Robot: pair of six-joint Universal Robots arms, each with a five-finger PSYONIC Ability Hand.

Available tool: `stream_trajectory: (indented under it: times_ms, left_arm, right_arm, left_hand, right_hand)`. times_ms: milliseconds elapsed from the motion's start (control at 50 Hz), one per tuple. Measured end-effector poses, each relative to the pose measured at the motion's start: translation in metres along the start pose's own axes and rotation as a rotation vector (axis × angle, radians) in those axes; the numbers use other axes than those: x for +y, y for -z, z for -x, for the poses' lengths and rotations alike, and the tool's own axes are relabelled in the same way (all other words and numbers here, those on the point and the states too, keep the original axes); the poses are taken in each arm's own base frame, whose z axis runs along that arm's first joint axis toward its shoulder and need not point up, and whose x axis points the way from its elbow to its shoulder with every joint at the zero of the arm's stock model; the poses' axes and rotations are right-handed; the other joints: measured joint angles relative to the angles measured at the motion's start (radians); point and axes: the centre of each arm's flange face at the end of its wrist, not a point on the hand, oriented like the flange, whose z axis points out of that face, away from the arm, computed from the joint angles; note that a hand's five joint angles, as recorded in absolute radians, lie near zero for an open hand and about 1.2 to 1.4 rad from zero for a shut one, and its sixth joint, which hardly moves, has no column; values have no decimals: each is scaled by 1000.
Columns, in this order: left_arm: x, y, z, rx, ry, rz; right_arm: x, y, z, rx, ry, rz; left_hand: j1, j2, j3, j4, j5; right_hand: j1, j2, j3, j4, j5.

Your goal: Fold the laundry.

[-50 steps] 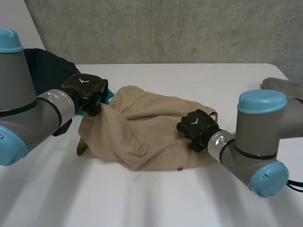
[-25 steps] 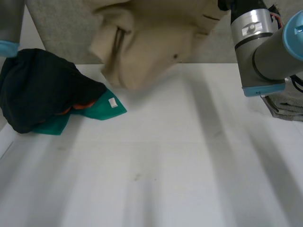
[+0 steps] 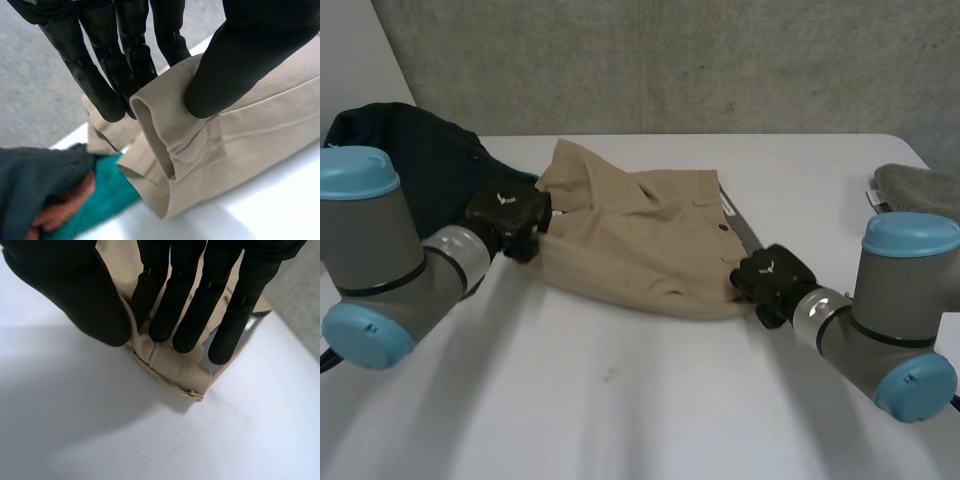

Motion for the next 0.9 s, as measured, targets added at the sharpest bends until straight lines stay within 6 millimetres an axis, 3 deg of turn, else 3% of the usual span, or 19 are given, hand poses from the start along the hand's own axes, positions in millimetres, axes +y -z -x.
stream_trajectory:
  times_ms: [40,200,320,440,560,680,700,760,820,900]
  left_arm:
    - [-1,5,-3,15,-10,16]
    - [-18,12,-5,11,-15,-10]
    - [-31,10,-3,-1,-7,-42]
    - [-41,9,-3,-2,6,-57]
    - [-47,9,-2,-10,23,-61]
    - [-52,9,2,-24,32,-64]
    - [-52,10,2,-25,32,-63]
    - [-50,11,1,-22,36,-51]
    - [-44,14,-1,-10,42,-18]
    - [-29,29,-10,36,55,78]
  right_arm:
    - [3,2,0,-9,-22,22]
    - [-6,8,-16,36,-144,24]
    - [-15,10,-24,54,-218,5]
    - [-15,6,-19,35,-232,16]
    - [-12,-7,-9,39,-165,8]
    - [-11,-28,-3,95,-24,-36]
    - [-11,-32,-2,104,1,-44]
    - [-11,-38,-2,127,51,-58]
    - [-13,-40,-5,154,77,-67]
    - [-24,-24,-22,196,96,-73]
  left_hand:
    - [0,0,0,0,0]
    - [0,0,0,0,0]
    - [0,0,0,0,0]
    - [0,0,0,0,0]
    - [0,0,0,0,0]
    - [0,0,0,0,0]
    - [0,0,0,0,0]
    - [0,0,0,0,0]
    - [0,0,0,0,0]
    - [0,0,0,0,0]
  right_hand:
    - [-39,-124,-112,-114,-99]
    - [-560,-663,-659,-662,-672]
    - [-668,-744,-737,-761,-768]
    - [-678,-744,-739,-766,-774]
    - [-664,-739,-728,-721,-704]
    - [-479,-535,-533,-537,-524]
    - [-434,-492,-497,-503,-491]
    - [-104,-89,-97,-102,-108]
    - [-15,10,16,20,11]
    - [-12,10,19,25,20]
